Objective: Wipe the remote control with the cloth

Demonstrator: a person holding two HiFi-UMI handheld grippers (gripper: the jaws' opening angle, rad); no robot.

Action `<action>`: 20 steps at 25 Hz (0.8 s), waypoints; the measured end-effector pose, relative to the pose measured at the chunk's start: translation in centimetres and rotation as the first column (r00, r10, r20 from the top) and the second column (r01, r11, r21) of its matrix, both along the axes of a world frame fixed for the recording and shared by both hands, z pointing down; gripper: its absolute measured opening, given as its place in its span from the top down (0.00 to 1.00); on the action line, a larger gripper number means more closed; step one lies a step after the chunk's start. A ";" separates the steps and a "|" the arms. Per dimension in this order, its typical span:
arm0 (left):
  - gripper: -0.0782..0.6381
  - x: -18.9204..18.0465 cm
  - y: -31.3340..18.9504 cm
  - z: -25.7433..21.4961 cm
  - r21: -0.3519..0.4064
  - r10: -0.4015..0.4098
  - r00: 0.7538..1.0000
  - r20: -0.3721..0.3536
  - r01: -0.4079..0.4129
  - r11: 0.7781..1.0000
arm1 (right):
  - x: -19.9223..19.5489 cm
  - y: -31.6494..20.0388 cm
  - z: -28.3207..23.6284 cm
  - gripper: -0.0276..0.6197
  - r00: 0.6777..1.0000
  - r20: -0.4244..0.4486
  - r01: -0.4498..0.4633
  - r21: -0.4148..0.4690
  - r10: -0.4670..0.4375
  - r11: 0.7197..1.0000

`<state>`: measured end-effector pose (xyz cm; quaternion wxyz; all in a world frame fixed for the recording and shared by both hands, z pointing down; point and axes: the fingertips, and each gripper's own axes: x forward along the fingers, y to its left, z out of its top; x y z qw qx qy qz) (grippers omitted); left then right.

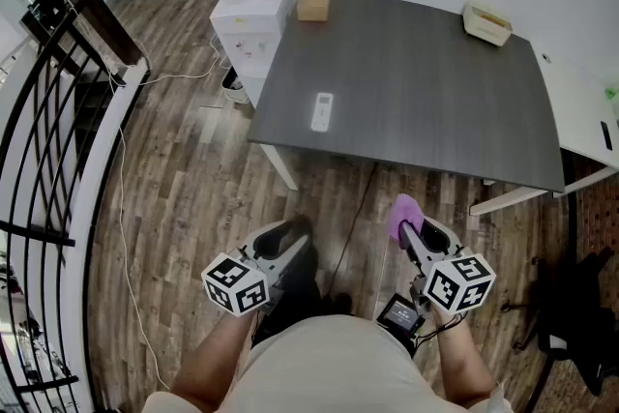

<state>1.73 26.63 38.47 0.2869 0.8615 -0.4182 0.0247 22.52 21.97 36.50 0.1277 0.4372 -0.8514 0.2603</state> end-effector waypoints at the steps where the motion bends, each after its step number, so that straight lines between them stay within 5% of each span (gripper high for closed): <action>1: 0.68 -0.4 -1.6 0.7 -0.009 0.007 1.000 0.011 -0.007 1.000 | -0.8 -1.4 0.4 0.77 1.000 -0.021 0.012 0.004 -0.012 1.000; 12: 0.67 -4.0 -19.7 7.6 -0.123 0.179 0.963 0.200 -0.156 0.980 | -9.0 -16.7 4.6 0.77 0.980 -0.182 0.063 -0.078 -0.076 0.995; 17: 0.66 -4.6 -24.9 10.4 -0.167 0.253 0.929 0.269 -0.213 0.963 | -12.5 -21.8 6.9 0.77 0.935 -0.319 0.128 -0.098 -0.152 0.987; 20: 0.65 -4.4 -27.1 12.0 -0.184 0.284 0.903 0.323 -0.235 0.955 | -15.0 -24.6 8.3 0.77 0.877 -0.415 0.218 -0.105 -0.242 0.970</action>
